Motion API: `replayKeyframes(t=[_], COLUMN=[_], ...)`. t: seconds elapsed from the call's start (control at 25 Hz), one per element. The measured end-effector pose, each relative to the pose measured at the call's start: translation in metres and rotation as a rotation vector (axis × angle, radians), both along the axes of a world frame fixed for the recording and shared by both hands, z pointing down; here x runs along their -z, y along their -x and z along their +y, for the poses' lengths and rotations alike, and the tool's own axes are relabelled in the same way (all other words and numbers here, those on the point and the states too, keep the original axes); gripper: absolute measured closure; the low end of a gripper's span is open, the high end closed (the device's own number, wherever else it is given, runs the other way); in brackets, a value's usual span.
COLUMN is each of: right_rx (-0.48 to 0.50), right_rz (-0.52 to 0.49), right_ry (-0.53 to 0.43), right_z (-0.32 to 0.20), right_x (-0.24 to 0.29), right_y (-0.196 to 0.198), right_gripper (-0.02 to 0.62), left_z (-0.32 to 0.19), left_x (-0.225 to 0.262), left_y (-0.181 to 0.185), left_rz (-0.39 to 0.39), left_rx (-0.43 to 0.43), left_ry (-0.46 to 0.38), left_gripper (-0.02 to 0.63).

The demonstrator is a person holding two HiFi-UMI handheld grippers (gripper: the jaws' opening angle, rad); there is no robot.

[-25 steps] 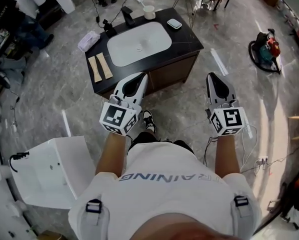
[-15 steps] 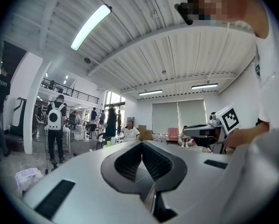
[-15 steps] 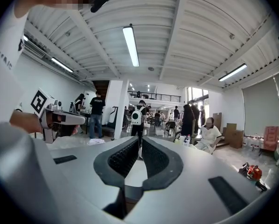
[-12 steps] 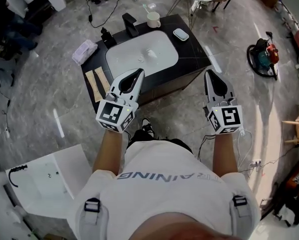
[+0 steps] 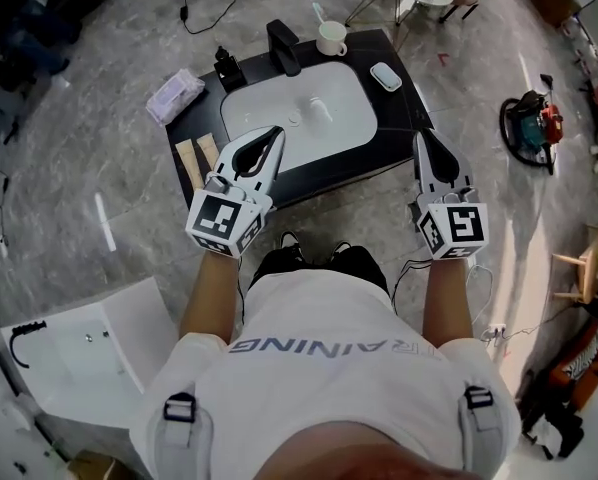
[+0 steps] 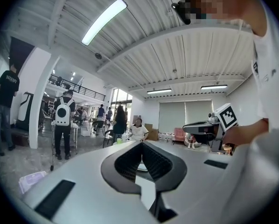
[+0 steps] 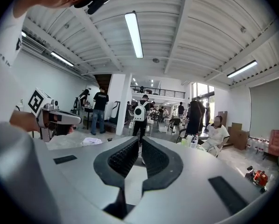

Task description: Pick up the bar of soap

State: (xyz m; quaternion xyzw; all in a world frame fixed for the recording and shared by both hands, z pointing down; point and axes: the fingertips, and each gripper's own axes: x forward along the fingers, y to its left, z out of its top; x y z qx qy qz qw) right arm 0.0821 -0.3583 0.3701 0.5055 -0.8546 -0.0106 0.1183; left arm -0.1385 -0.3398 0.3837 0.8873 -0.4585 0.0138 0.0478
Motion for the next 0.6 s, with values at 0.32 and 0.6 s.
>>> replayKeyframes(t=[0.32,0.6], right_rx=[0.049,0.123], right_rz=[-0.034,-0.05], right_ry=[0.012,0.065], right_z=[-0.057,-0.132], right_x=[-0.011,-0.041], right_y=[-0.014,-0.058], right_gripper=[0.565,0.565], left_z=[-0.038,-0.094], left_x=[-0.008,-0.019], left_y=[-0.002,-0.04], left_rz=[-0.029,-0.048], left_rx=[0.069,0.161], left_ry=[0.027,0.085], left_gripper=[0.597,0.597])
